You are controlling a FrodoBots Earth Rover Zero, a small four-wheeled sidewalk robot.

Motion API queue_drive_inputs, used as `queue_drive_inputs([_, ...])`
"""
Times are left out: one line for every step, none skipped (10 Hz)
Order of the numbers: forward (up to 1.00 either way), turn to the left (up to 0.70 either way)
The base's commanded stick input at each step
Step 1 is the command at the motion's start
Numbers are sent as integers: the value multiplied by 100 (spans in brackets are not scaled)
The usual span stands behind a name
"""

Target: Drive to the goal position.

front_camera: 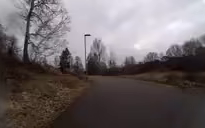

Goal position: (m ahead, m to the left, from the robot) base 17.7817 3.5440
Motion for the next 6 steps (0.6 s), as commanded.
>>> queue_drive_inputs([70, 0])
queue_drive_inputs([70, 0])
queue_drive_inputs([70, 0])
queue_drive_inputs([70, 0])
queue_drive_inputs([70, 0])
queue_drive_inputs([70, 0])
